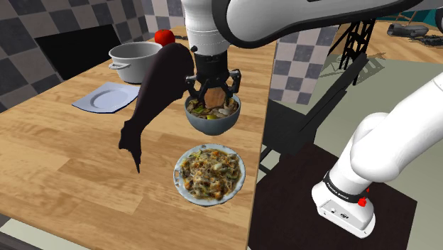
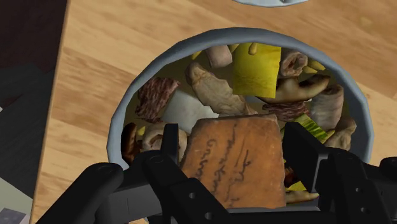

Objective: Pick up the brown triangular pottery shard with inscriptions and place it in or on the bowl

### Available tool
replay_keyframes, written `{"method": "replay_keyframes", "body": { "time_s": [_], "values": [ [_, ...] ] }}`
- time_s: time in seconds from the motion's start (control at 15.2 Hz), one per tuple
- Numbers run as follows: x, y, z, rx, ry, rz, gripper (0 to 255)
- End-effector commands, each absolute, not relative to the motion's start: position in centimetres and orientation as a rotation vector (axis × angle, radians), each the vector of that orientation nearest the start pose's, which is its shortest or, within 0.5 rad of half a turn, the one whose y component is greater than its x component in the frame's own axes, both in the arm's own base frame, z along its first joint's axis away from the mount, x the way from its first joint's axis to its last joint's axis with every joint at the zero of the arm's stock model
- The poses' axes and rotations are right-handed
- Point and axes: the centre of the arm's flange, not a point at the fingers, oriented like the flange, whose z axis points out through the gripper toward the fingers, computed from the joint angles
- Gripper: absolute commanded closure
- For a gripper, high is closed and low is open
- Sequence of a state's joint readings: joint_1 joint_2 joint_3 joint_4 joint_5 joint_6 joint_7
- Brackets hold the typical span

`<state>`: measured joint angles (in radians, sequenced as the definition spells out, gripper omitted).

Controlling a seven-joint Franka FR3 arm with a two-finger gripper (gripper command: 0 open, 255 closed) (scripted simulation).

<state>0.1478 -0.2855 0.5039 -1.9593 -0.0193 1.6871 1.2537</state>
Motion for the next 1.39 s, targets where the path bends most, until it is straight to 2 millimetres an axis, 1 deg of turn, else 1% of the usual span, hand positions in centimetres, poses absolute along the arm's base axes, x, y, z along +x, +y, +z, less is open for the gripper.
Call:
{"method": "replay_keyframes", "body": {
  "time_s": [0.0,0.2,0.26,0.59,0.79,0.86,1.32],
  "values": [
    [36.7,30.9,57.6,-3.093,0.988,-0.181,255],
    [36.7,30.9,57.6,-3.093,0.988,-0.181,255],
    [36.7,30.9,57.6,-3.093,0.988,-0.181,0],
    [36.7,30.9,57.6,-3.093,0.988,-0.181,0],
    [36.4,31.5,61.5,-3.093,0.988,-0.181,0],
    [36.4,31.6,62.5,-3.093,0.988,-0.181,0],
    [36.4,31.6,62.5,-3.093,0.988,-0.181,0]
  ]
}}
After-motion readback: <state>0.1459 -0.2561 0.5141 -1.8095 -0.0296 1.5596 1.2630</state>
